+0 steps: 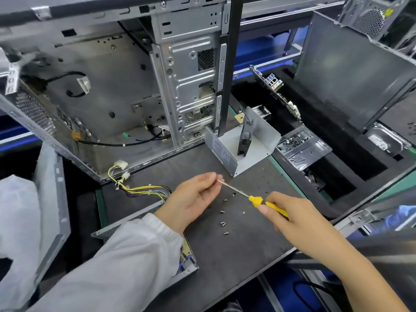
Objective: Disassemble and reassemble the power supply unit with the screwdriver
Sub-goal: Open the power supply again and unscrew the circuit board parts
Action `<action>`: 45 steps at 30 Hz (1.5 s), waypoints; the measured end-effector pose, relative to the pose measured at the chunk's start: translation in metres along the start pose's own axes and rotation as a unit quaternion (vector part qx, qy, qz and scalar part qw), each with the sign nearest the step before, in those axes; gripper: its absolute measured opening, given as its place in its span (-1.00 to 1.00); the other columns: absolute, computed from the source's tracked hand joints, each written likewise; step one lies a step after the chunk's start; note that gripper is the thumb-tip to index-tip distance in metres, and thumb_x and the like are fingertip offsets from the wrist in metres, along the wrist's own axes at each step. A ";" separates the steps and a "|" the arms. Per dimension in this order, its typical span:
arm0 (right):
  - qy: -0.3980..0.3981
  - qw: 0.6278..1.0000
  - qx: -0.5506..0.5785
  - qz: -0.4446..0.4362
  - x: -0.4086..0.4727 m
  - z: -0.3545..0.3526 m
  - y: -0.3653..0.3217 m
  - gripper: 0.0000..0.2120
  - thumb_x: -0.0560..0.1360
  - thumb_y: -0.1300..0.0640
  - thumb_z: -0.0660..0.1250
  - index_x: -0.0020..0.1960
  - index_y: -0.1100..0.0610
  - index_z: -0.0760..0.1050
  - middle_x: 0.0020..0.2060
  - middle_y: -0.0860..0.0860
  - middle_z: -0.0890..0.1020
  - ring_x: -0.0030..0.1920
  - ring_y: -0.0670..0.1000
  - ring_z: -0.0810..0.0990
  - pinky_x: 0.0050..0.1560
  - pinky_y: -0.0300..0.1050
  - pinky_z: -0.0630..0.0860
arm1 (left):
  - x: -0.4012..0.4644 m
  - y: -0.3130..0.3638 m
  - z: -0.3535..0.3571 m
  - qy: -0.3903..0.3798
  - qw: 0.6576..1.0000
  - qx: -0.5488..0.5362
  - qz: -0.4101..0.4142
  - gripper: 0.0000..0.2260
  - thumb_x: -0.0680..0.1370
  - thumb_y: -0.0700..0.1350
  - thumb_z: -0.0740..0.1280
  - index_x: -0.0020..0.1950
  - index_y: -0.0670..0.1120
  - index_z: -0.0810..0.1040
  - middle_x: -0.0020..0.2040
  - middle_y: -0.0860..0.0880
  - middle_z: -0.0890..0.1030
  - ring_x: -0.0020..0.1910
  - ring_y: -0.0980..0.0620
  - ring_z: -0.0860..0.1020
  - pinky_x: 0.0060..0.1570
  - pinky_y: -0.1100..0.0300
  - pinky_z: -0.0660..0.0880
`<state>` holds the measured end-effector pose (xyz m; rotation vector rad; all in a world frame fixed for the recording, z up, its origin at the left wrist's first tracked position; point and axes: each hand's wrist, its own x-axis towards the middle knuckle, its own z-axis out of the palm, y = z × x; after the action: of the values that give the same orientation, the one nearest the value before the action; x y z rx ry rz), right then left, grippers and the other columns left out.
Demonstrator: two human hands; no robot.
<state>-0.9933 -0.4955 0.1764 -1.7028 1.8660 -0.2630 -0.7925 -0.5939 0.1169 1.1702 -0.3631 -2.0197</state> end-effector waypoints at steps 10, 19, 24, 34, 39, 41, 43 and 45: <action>0.048 0.995 0.002 -0.088 0.004 0.002 -0.019 -0.75 0.51 -0.21 0.13 -0.15 -0.08 0.44 -0.49 -0.08 0.41 -0.48 -0.06 0.31 -0.42 -0.18 0.28 | -0.034 0.015 -0.004 -0.023 0.973 -0.224 -0.055 -0.91 0.34 -0.37 0.39 -0.22 -0.33 0.69 -0.12 -0.21 0.70 -0.17 -0.14 0.71 -0.28 0.10 0.65; 0.036 0.993 0.058 -0.096 0.000 0.001 -0.025 -0.61 0.41 -0.33 0.03 -0.18 -0.06 0.44 -0.40 0.07 0.50 -0.47 -0.05 0.32 -0.41 -0.13 0.31 | -0.039 0.015 -0.007 -0.061 0.973 -0.223 -0.010 -0.88 0.37 -0.37 0.37 -0.19 -0.32 0.70 -0.08 -0.21 0.70 -0.09 -0.13 0.70 -0.18 0.12 0.66; 0.022 0.992 0.084 -0.089 0.000 -0.001 -0.026 -0.61 0.41 -0.32 0.04 -0.17 -0.06 0.47 -0.40 0.06 0.53 -0.49 -0.11 0.31 -0.44 -0.26 0.30 | -0.036 0.018 -0.010 -0.078 0.981 -0.173 0.034 -0.88 0.36 -0.36 0.38 -0.19 -0.28 0.71 -0.08 -0.21 0.70 -0.03 -0.13 0.69 -0.17 0.17 0.64; 0.020 0.990 0.102 -0.094 0.000 -0.003 -0.032 -0.65 0.44 -0.27 0.07 -0.23 -0.04 0.45 -0.43 0.00 0.53 -0.49 -0.13 0.32 -0.44 -0.31 0.31 | -0.036 0.024 -0.016 -0.111 0.983 -0.127 0.075 -0.86 0.39 -0.36 0.37 -0.18 -0.22 0.72 -0.06 -0.19 0.70 0.02 -0.10 0.69 -0.14 0.21 0.62; 0.023 0.990 0.080 -0.110 -0.001 -0.007 -0.035 -0.64 0.44 -0.29 0.07 -0.25 -0.06 0.44 -0.42 0.03 0.48 -0.49 -0.11 0.29 -0.43 -0.26 0.28 | -0.040 0.031 -0.020 -0.125 0.982 -0.018 0.139 -0.85 0.41 -0.34 0.37 -0.15 -0.18 0.72 -0.07 -0.21 0.70 0.04 -0.14 0.68 -0.08 0.21 0.61; 0.040 0.990 0.060 -0.124 -0.001 -0.010 -0.038 -0.69 0.45 -0.26 0.11 -0.19 -0.08 0.47 -0.40 -0.07 0.49 -0.46 -0.09 0.34 -0.40 -0.27 0.30 | -0.043 0.036 -0.023 -0.131 0.979 0.018 0.157 -0.86 0.41 -0.34 0.38 -0.13 -0.19 0.71 -0.07 -0.23 0.70 0.03 -0.15 0.68 -0.06 0.20 0.61; 0.055 0.988 0.061 -0.134 0.000 -0.013 -0.044 -0.86 0.47 -0.18 0.20 -0.12 -0.16 0.46 -0.27 -0.19 0.55 -0.32 -0.10 0.47 -0.29 -0.29 0.38 | -0.046 0.038 -0.025 -0.121 0.978 0.024 0.171 -0.86 0.41 -0.34 0.39 -0.11 -0.21 0.70 -0.07 -0.24 0.70 0.03 -0.16 0.68 -0.06 0.20 0.61; 0.052 0.986 0.080 -0.139 0.000 -0.014 -0.051 -0.93 0.45 -0.13 0.26 -0.07 -0.22 0.42 -0.16 -0.24 0.56 -0.19 -0.13 0.53 -0.18 -0.27 0.44 | -0.048 0.037 -0.027 -0.103 0.977 0.012 0.187 -0.87 0.41 -0.33 0.38 -0.08 -0.24 0.67 -0.06 -0.23 0.70 0.03 -0.16 0.67 -0.05 0.19 0.61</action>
<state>-0.9583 -0.5069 0.2144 -1.8635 1.6259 -0.6088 -0.7385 -0.5803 0.1538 0.8324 -0.6625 -1.8069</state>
